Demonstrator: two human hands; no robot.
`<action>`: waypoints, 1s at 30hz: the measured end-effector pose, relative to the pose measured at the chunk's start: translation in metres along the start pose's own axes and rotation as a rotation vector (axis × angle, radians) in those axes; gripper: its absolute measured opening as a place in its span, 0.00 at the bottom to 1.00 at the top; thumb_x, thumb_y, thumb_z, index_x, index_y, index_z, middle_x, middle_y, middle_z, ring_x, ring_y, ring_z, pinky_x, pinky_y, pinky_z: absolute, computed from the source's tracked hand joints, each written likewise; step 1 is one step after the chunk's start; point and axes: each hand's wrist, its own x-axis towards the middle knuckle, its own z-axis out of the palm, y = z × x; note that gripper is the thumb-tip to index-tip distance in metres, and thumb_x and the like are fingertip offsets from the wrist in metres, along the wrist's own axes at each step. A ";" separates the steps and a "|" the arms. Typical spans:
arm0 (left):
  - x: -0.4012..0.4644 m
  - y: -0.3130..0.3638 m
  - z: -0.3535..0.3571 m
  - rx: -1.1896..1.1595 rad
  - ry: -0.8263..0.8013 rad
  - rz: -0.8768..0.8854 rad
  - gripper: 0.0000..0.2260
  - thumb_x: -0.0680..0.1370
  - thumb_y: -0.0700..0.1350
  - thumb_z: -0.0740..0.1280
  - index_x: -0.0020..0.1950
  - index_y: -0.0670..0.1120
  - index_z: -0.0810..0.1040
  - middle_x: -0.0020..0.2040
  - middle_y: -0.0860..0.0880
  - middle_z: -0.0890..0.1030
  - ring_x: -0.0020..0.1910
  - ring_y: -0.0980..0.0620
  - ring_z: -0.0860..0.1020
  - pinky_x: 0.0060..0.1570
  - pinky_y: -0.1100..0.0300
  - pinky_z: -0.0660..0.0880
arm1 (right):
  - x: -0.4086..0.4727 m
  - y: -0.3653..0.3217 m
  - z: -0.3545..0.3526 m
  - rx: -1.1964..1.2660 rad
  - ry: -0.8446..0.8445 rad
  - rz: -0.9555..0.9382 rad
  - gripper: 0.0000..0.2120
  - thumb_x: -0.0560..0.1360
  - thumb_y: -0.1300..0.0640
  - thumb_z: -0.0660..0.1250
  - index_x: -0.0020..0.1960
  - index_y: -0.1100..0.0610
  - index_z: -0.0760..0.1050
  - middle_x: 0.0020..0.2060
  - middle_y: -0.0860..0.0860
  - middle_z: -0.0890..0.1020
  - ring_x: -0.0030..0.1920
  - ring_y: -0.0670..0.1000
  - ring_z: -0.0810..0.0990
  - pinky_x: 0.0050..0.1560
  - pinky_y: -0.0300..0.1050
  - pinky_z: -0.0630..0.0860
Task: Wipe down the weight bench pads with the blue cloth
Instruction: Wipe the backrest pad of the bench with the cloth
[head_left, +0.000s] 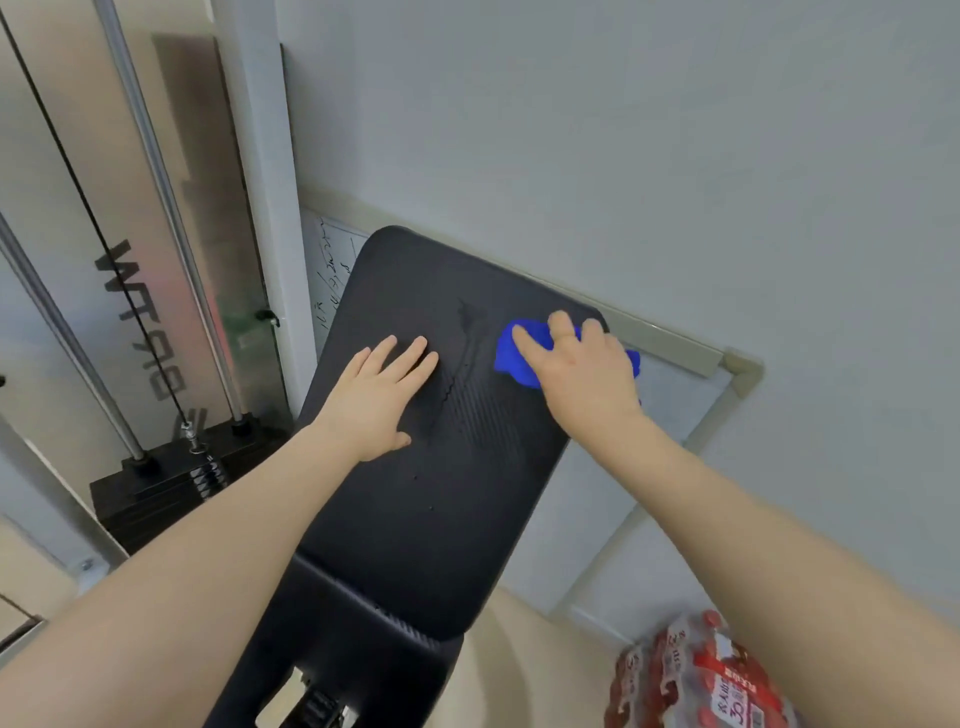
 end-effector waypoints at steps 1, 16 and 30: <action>0.001 -0.001 0.000 -0.001 -0.003 0.012 0.43 0.74 0.53 0.68 0.77 0.51 0.40 0.78 0.51 0.40 0.77 0.44 0.43 0.75 0.50 0.45 | 0.010 0.006 -0.006 -0.008 -0.019 0.065 0.31 0.63 0.62 0.71 0.65 0.51 0.72 0.56 0.59 0.76 0.38 0.58 0.75 0.33 0.45 0.67; 0.013 -0.025 0.000 -0.239 0.277 -0.132 0.46 0.71 0.49 0.73 0.77 0.46 0.44 0.78 0.46 0.46 0.77 0.42 0.50 0.74 0.49 0.54 | 0.048 -0.009 -0.001 -0.041 0.103 -0.068 0.29 0.50 0.63 0.76 0.51 0.51 0.81 0.42 0.57 0.81 0.28 0.54 0.71 0.28 0.41 0.61; 0.041 -0.042 0.005 -0.242 0.186 -0.192 0.52 0.67 0.60 0.71 0.77 0.44 0.41 0.78 0.45 0.42 0.77 0.45 0.49 0.75 0.51 0.53 | 0.088 -0.023 0.010 -0.003 0.259 -0.107 0.23 0.54 0.63 0.73 0.48 0.53 0.81 0.41 0.57 0.80 0.30 0.54 0.71 0.31 0.42 0.57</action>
